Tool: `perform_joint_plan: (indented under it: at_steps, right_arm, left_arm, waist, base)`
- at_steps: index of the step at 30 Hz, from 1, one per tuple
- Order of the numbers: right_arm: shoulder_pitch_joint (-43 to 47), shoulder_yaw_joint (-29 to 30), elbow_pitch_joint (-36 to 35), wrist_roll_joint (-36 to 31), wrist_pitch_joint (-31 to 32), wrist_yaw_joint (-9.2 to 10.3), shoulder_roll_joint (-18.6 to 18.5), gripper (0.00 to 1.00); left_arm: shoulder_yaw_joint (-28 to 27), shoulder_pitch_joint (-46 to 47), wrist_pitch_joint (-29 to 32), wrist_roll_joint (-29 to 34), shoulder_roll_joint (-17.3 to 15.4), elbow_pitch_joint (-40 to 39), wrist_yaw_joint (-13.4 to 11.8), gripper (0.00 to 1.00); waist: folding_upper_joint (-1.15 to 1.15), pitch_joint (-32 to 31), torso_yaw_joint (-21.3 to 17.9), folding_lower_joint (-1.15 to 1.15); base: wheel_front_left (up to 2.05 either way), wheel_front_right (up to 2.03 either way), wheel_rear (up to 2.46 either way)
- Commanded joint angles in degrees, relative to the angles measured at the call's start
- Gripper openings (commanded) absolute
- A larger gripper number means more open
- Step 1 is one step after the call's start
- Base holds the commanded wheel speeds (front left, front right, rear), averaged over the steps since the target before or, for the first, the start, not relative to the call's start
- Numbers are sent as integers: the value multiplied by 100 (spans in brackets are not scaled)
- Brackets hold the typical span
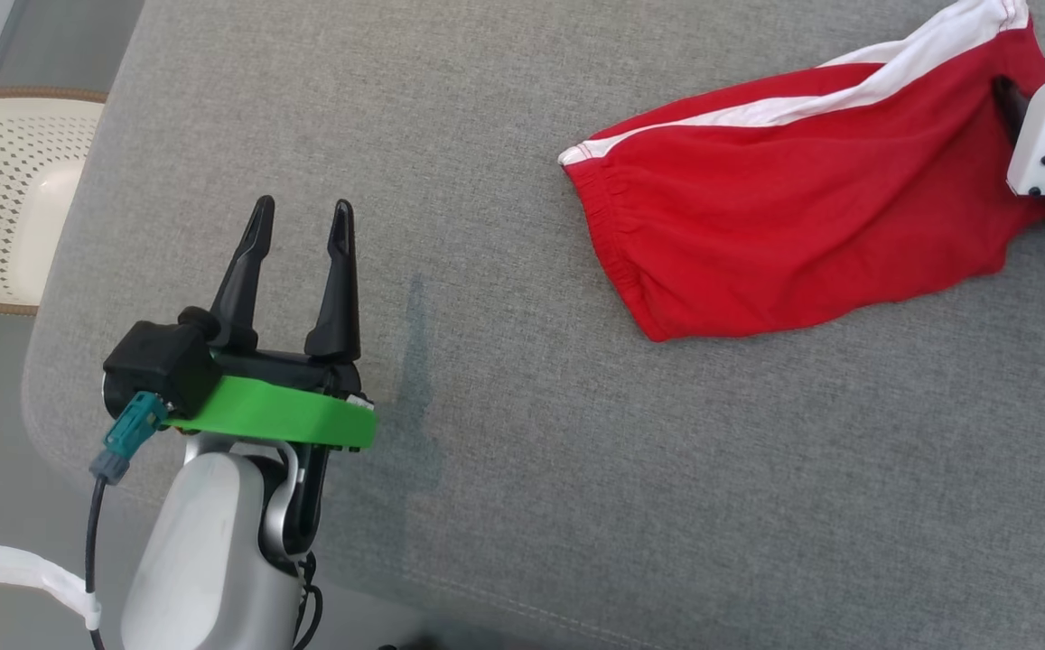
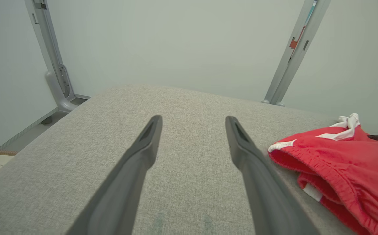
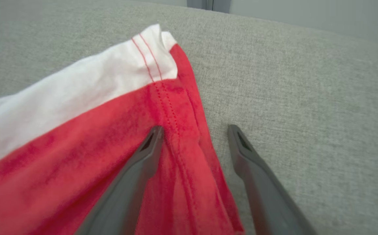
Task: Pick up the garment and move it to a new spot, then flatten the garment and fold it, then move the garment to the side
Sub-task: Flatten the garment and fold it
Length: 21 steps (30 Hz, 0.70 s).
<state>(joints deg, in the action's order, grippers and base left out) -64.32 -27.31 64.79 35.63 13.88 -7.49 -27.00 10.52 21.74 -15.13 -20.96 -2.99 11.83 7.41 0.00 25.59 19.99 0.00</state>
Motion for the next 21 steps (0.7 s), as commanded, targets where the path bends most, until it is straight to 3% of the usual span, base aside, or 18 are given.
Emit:
perform_joint_plan:
  at_steps: [1,2,3,4,12,21]
  right_arm:
    - [208,-57,199,61,279,2,94,100]
    - [245,-61,232,106,406,2,134,73]
    - [272,-71,239,138,488,1,163,29]
    - [308,-107,192,139,525,0,186,0]
    - [456,20,-36,91,-290,12,-57,0]
    - [821,436,142,-67,-1282,7,-52,0]
  left_arm:
    - [2,65,3,22,4,4,9,100]
    - [13,72,3,13,5,10,9,100]
    - [25,78,4,0,6,13,9,100]
    - [26,83,4,-1,7,11,9,100]
    - [80,2,4,42,3,75,7,100]
    - [48,-242,3,123,-124,162,3,100]
  waist:
    - [0,25,35,0]
    - [0,19,33,0]
    - [0,12,26,0]
    - [0,-5,8,0]
    - [0,-249,-301,0]
    - [0,-783,-851,0]
  base:
    - [0,0,0]
    - [0,0,0]
    - [0,0,0]
    - [0,0,0]
    - [0,0,0]
    - [0,0,0]
